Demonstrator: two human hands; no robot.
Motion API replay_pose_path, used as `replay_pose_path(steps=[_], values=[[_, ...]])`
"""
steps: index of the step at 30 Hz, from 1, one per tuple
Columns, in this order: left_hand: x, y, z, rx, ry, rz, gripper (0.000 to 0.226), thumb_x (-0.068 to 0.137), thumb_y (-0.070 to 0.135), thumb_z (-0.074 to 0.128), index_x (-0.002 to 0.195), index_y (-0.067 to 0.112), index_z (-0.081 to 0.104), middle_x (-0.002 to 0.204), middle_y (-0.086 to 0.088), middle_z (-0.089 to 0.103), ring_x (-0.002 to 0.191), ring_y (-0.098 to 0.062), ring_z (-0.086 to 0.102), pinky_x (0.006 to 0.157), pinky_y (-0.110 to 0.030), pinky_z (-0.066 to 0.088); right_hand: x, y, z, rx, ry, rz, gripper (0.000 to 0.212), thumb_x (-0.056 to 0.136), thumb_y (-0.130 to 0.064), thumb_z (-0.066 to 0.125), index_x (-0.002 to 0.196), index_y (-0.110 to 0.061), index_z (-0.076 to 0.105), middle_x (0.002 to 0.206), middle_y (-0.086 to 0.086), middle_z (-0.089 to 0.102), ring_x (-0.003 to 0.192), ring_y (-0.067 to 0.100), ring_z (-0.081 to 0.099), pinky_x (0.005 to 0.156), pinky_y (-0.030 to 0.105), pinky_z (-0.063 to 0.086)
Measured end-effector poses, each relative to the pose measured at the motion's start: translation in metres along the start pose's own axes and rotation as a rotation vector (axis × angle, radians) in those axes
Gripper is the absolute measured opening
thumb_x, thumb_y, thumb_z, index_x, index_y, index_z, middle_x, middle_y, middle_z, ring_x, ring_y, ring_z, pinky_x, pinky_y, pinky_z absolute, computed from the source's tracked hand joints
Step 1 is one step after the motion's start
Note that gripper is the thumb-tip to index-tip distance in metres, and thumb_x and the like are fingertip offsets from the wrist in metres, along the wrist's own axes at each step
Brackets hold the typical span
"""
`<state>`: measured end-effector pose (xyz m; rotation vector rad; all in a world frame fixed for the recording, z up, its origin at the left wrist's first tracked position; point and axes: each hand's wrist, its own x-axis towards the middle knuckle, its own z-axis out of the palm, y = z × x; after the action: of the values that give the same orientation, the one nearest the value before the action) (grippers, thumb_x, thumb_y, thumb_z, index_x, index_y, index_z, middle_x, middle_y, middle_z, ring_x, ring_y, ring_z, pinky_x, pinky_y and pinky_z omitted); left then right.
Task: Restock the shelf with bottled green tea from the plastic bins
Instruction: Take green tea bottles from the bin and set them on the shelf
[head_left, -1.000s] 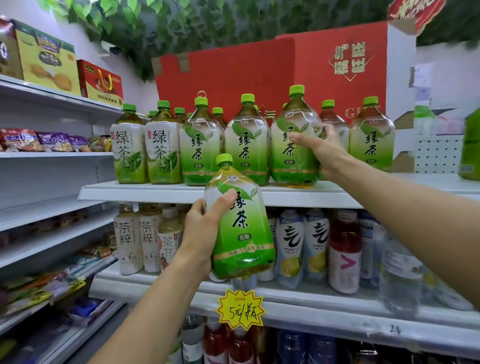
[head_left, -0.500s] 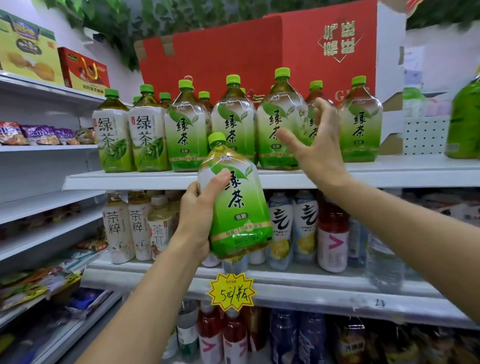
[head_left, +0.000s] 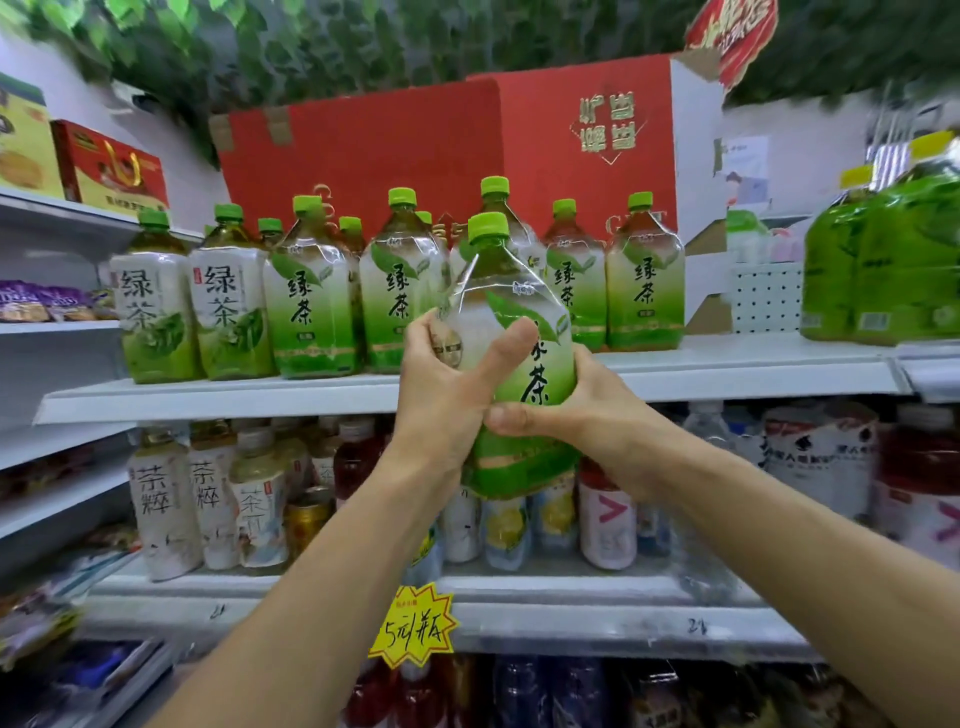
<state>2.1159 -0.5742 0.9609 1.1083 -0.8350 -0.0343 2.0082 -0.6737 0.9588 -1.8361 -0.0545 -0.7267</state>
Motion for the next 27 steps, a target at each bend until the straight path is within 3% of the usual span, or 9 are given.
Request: replay_pose_path(steps=[3,6,9,11,13,16,19,23,27], values=[[0.004,0.001,0.015,0.036,-0.076,0.024,0.115,0.041,0.065,0.091,0.137,0.023,0.045,0.125,-0.004,0.067,0.113,-0.024,0.067,0.097,-0.047,0.055,0.000,0.001,-0.014,0.042,0.100,-0.002,0.079,0.050,-0.019,0.090,0.119,-0.019,0.052,0.096,-0.002,0.076,0.088,0.015,0.073,0.072,0.029,0.059],[0.011,0.006,0.026,0.100,-0.199,0.014,0.127,0.036,0.085,0.078,0.144,0.031,0.039,0.130,-0.001,0.065,0.116,-0.021,0.066,0.100,-0.047,0.053,0.000,0.002,-0.026,-0.017,0.200,-0.022,0.092,0.042,-0.029,0.098,0.121,-0.020,0.053,0.101,-0.002,0.075,0.092,0.016,0.072,0.078,0.035,0.058],[0.025,0.013,0.033,0.125,-0.324,0.021,0.104,0.062,0.092,0.056,0.145,0.031,0.042,0.135,0.001,0.062,0.125,-0.021,0.059,0.109,-0.050,0.043,0.003,0.001,-0.041,-0.066,0.309,-0.062,0.092,0.042,-0.034,0.094,0.122,-0.021,0.051,0.103,-0.002,0.072,0.095,0.017,0.071,0.083,0.037,0.058],[0.036,0.009,0.036,0.225,-0.240,0.131,0.075,0.087,0.075,0.048,0.144,0.027,0.045,0.134,0.004,0.059,0.125,-0.014,0.055,0.111,-0.048,0.041,0.009,-0.003,-0.051,-0.115,0.366,-0.098,0.099,0.040,-0.037,0.097,0.125,-0.021,0.048,0.107,-0.003,0.068,0.099,0.017,0.067,0.087,0.038,0.057],[0.049,-0.003,0.031,0.519,-0.031,0.318,0.065,0.095,0.055,0.055,0.150,0.026,0.034,0.145,0.002,0.042,0.134,-0.014,0.040,0.116,-0.041,0.032,0.019,-0.009,-0.063,-0.151,0.433,-0.142,0.103,0.039,-0.041,0.092,0.128,-0.020,0.045,0.111,-0.004,0.064,0.101,0.013,0.064,0.090,0.037,0.055],[0.070,-0.025,0.016,1.012,0.063,0.553,0.100,0.084,0.050,0.074,0.159,0.025,0.013,0.163,-0.007,0.013,0.151,-0.024,0.010,0.124,-0.040,0.012,0.041,-0.012,-0.084,-0.211,0.523,-0.173,0.105,0.043,-0.042,0.091,0.132,-0.017,0.041,0.116,-0.002,0.059,0.103,0.011,0.060,0.093,0.036,0.054],[0.087,-0.037,0.011,1.349,0.002,0.590,0.120,0.075,0.063,0.075,0.159,0.031,-0.003,0.166,-0.009,-0.011,0.153,-0.027,-0.014,0.126,-0.045,-0.004,0.064,-0.007,-0.100,-0.238,0.557,-0.166,0.100,0.052,-0.036,0.093,0.132,-0.017,0.037,0.114,-0.004,0.056,0.103,0.010,0.057,0.094,0.035,0.052],[0.095,-0.043,0.010,1.366,-0.048,0.604,0.116,0.075,0.070,0.070,0.159,0.036,-0.003,0.166,-0.006,-0.017,0.153,-0.024,-0.018,0.125,-0.049,-0.002,0.089,0.007,-0.108,-0.258,0.588,-0.132,0.110,0.046,-0.044,0.094,0.135,-0.017,0.035,0.119,0.001,0.054,0.107,0.014,0.056,0.097,0.037,0.051],[0.097,-0.057,0.009,1.321,0.030,0.594,0.113,0.075,0.075,0.065,0.159,0.035,0.001,0.167,-0.005,-0.012,0.154,-0.022,-0.012,0.123,-0.037,-0.015,0.102,0.027,-0.108,-0.321,0.567,-0.085,0.121,0.041,-0.055,0.091,0.140,-0.021,0.030,0.126,0.003,0.053,0.113,0.021,0.055,0.102,0.043,0.048]])
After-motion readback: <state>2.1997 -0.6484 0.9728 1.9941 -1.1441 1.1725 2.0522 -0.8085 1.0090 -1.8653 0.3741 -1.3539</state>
